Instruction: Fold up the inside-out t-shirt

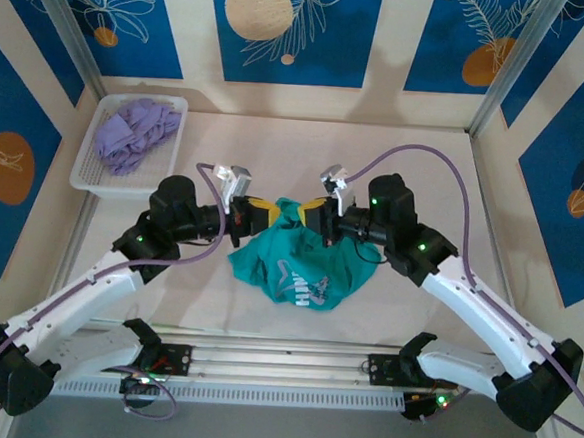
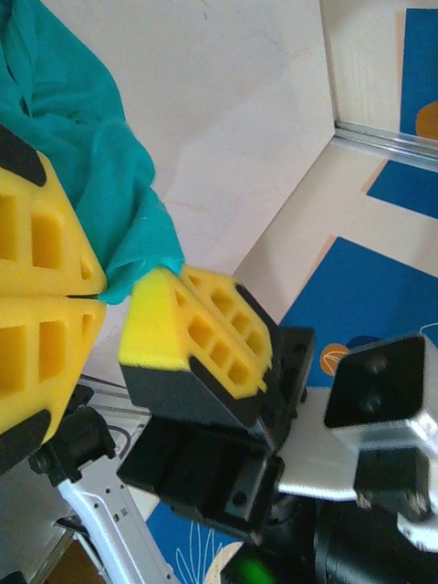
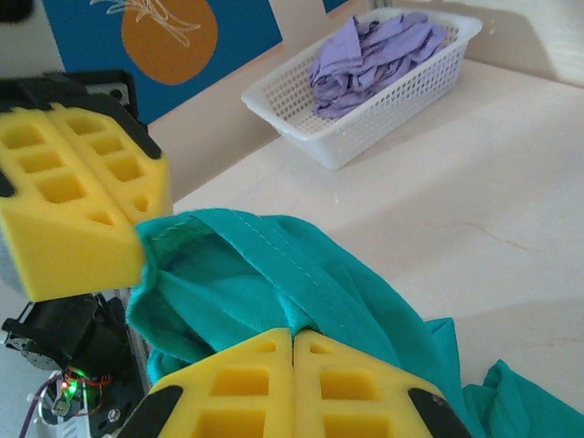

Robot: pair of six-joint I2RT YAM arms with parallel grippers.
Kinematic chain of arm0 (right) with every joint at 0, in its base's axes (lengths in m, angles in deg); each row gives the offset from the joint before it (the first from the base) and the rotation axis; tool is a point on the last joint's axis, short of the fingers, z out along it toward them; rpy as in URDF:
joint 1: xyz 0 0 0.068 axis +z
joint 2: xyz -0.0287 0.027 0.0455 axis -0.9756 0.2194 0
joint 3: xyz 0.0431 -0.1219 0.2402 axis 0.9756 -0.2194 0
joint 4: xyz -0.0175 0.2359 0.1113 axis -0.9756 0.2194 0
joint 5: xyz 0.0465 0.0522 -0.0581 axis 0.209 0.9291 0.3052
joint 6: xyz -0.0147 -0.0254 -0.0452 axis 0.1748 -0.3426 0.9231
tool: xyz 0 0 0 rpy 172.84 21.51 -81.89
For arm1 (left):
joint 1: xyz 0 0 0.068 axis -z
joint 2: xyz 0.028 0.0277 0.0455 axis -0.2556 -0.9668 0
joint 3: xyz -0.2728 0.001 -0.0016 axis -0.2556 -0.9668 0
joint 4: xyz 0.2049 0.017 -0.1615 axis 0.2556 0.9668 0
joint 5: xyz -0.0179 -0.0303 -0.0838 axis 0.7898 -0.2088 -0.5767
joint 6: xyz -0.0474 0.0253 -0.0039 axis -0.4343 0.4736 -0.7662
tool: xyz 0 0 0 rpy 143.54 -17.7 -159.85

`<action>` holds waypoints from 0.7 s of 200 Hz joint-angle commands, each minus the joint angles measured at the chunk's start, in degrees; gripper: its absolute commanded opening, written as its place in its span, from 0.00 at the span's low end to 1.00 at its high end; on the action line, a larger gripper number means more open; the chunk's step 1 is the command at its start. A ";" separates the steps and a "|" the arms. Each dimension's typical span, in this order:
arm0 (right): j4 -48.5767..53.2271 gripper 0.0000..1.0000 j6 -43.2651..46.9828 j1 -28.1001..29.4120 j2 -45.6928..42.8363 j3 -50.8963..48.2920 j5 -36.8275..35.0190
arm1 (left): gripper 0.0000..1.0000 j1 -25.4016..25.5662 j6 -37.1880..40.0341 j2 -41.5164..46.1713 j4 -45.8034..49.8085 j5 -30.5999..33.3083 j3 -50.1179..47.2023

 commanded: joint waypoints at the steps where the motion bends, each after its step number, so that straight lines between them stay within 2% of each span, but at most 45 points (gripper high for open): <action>1: 1.86 0.01 2.47 1.45 1.75 1.96 -0.18 | 0.00 -0.80 1.51 1.59 -1.84 -1.76 -0.08; 27: 2.82 0.07 3.48 3.62 3.91 3.80 -1.17 | 0.00 -0.78 1.86 0.77 -2.32 -3.62 0.19; 47: 4.36 0.17 4.27 4.46 5.01 5.52 -1.60 | 0.00 -0.80 2.64 0.48 -1.99 -3.85 0.25; 75: 6.55 0.27 4.94 3.42 1.96 4.78 -3.99 | 0.00 -0.75 3.82 1.04 -0.83 -3.08 0.27; 117: 5.74 0.34 3.07 -0.27 -4.18 0.94 0.31 | 0.00 -0.88 4.09 0.93 -0.16 -2.97 0.50; 140: 6.88 0.36 3.37 -0.64 -4.09 0.65 -1.10 | 0.00 -0.84 4.00 0.75 -0.23 -2.94 0.63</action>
